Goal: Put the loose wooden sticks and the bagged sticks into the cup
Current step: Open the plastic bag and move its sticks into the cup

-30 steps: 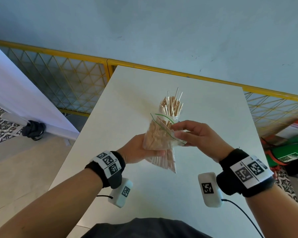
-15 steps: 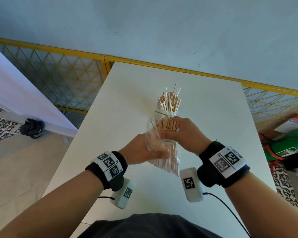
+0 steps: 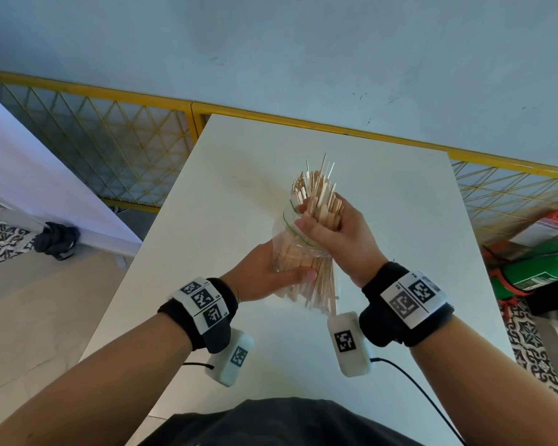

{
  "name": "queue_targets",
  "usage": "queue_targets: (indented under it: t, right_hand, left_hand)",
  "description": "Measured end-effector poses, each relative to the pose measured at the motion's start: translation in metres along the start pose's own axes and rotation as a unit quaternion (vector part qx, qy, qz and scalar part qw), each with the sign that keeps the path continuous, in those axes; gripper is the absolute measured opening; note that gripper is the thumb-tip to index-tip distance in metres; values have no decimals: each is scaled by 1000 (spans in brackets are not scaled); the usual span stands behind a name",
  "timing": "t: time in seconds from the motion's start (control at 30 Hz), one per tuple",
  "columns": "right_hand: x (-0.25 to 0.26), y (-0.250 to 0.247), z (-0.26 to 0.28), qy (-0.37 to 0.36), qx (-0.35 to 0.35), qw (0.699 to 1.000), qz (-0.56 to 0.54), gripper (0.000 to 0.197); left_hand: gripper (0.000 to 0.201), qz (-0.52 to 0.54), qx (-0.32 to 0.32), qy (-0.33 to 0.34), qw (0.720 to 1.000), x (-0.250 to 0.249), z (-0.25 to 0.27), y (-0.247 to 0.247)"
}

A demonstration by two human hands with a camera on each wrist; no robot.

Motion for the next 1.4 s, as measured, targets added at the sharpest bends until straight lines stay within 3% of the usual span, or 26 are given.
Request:
queue_targets:
  t: [0.1, 0.3, 0.63, 0.7, 0.77, 0.9, 1.0, 1.1, 1.23, 1.3, 1.4]
  right_hand:
    - [-5, -1, -2, 31, 10, 999, 30, 14]
    - [-7, 0, -11, 37, 14, 994, 107, 20]
    - [20, -14, -27, -30, -94, 995, -23, 16]
    - [18, -15, -28, -21, -125, 991, -49, 13]
    - [15, -14, -28, -9, -131, 990, -56, 23]
    - [5, -7, -23, 18, -87, 996, -30, 23]
    - [-8, -5, -20, 37, -57, 997, -42, 23]
    - [-18, -5, -18, 52, -49, 997, -28, 25]
    - [-18, -3, -20, 62, -33, 997, -11, 11]
    - [-11, -2, -23, 51, -30, 998, -29, 10]
    - [4, -7, -32, 13, -48, 998, -27, 15]
  left_hand:
    - [51, 6, 8, -4, 1000, 2, 0, 3]
    - [65, 5, 5, -26, 1000, 12, 2, 1]
    - [65, -73, 16, -8, 997, 0, -4, -9]
    - [59, -84, 32, 1, 996, -6, -7, -3]
    - [53, -79, 45, -1, 996, -7, -9, 3]
    - [48, -95, 75, -19, 992, 1, -11, 9]
    - [11, -97, 75, -27, 992, 9, -12, 7]
    - [16, -112, 80, -29, 990, 12, -12, 10]
    - [14, -122, 57, -30, 990, 13, -8, 9]
    - [31, -127, 35, -20, 991, 14, -7, 2]
    - [41, -137, 7, -22, 990, 16, -6, -12]
Point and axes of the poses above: each hand's wrist, its own z-axis away from the middle knuckle, its own y-axis out of the palm, x = y × z, the point moved 6 cm from there along -z, towards the middle knuckle, and after that the axes turned 1 degree about x, right-handed, at the moved point
